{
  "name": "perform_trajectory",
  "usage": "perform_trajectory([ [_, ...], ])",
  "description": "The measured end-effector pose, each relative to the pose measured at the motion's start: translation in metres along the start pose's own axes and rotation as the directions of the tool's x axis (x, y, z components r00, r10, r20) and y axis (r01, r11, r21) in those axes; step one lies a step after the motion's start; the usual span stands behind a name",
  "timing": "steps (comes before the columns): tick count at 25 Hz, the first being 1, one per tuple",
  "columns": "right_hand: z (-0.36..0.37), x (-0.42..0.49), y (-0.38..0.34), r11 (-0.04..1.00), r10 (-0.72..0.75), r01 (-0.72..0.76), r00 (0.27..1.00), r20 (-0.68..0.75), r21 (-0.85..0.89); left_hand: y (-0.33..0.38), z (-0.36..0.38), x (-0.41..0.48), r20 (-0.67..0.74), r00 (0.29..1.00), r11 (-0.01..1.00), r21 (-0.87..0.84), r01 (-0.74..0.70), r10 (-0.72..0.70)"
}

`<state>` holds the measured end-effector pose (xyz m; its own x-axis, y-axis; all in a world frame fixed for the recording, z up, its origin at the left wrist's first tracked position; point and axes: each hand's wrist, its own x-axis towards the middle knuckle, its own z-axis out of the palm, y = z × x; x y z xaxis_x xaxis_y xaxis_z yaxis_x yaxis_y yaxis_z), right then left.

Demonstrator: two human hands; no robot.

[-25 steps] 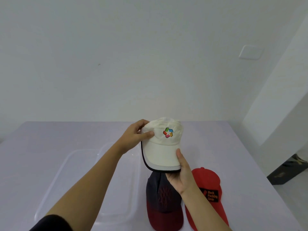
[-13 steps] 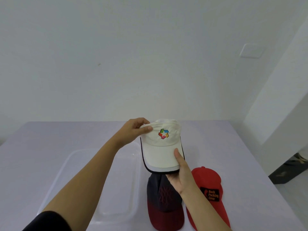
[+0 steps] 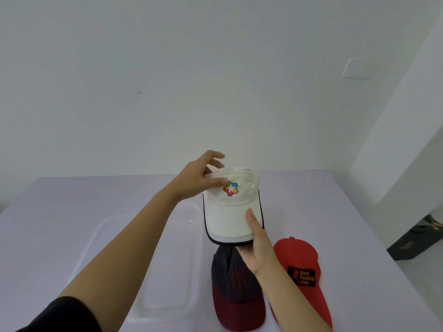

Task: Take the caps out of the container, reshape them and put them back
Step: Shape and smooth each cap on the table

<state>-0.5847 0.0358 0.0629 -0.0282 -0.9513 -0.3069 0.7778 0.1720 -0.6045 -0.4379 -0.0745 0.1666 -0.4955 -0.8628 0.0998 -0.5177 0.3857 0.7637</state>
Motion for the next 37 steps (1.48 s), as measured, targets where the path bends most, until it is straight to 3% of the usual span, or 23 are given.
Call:
perform_trajectory([
  [6, -0.004, 0.005, 0.004, 0.999, 0.0, 0.0, 1.0, -0.005, -0.044, 0.007, 0.002, 0.007, 0.106, 0.986, 0.991, -0.03, 0.129, -0.125],
  [10, -0.009, 0.015, 0.005, 0.994, 0.006, -0.007, 1.0, -0.014, -0.112, 0.014, 0.007, 0.021, 0.168, 0.981, 0.979, 0.195, 0.067, -0.1],
  [13, -0.013, 0.027, 0.002, 0.992, -0.001, -0.004, 0.999, -0.038, -0.129, 0.012, 0.011, 0.034, 0.197, 0.972, 0.975, 0.206, 0.083, -0.125],
  [17, -0.018, 0.046, -0.004, 0.988, 0.001, -0.014, 0.997, -0.081, -0.157, 0.007, 0.025, 0.062, 0.229, 0.966, 0.936, 0.351, 0.032, -0.119],
  [20, -0.019, 0.06, 0.0, 0.99, 0.017, -0.026, 0.998, -0.067, -0.138, 0.0, 0.036, 0.087, 0.233, 0.954, 0.91, 0.407, 0.08, -0.187],
  [23, -0.027, 0.083, 0.001, 0.997, 0.018, -0.028, 0.991, -0.132, -0.074, -0.021, 0.043, 0.11, 0.158, 0.959, 0.94, 0.286, 0.185, -0.236],
  [25, -0.038, 0.1, -0.003, 0.999, 0.022, -0.013, 0.98, -0.197, 0.05, -0.043, 0.051, 0.115, 0.025, 0.944, 0.943, 0.055, 0.328, -0.33],
  [26, -0.045, 0.109, -0.005, 0.995, 0.021, 0.002, 0.975, -0.221, 0.105, -0.056, 0.06, 0.115, -0.032, 0.887, 0.882, -0.128, 0.454, -0.461],
  [27, -0.052, 0.117, -0.007, 0.991, 0.021, 0.011, 0.971, -0.237, 0.131, -0.069, 0.072, 0.11, -0.003, 0.791, 0.75, -0.318, 0.58, -0.612],
  [29, -0.065, 0.133, -0.008, 0.993, 0.03, 0.001, 0.968, -0.248, 0.122, -0.091, 0.1, 0.092, 0.279, 0.611, 0.394, -0.556, 0.732, -0.741],
  [30, -0.071, 0.143, -0.007, 0.995, 0.042, -0.018, 0.968, -0.247, 0.1, -0.099, 0.114, 0.085, 0.41, 0.577, 0.254, -0.615, 0.747, -0.706],
  [32, -0.083, 0.157, -0.002, 0.996, 0.082, -0.073, 0.959, -0.271, 0.041, -0.115, 0.135, 0.077, 0.482, 0.588, 0.064, -0.736, 0.674, -0.65],
  [35, -0.103, 0.171, 0.009, 0.976, 0.143, -0.195, 0.911, -0.388, -0.098, -0.14, 0.155, 0.074, 0.443, 0.571, -0.009, -0.795, 0.606, -0.691],
  [37, -0.115, 0.175, 0.018, 0.932, 0.125, -0.266, 0.874, -0.469, -0.248, -0.151, 0.165, 0.071, 0.445, 0.544, 0.008, -0.769, 0.639, -0.711],
])
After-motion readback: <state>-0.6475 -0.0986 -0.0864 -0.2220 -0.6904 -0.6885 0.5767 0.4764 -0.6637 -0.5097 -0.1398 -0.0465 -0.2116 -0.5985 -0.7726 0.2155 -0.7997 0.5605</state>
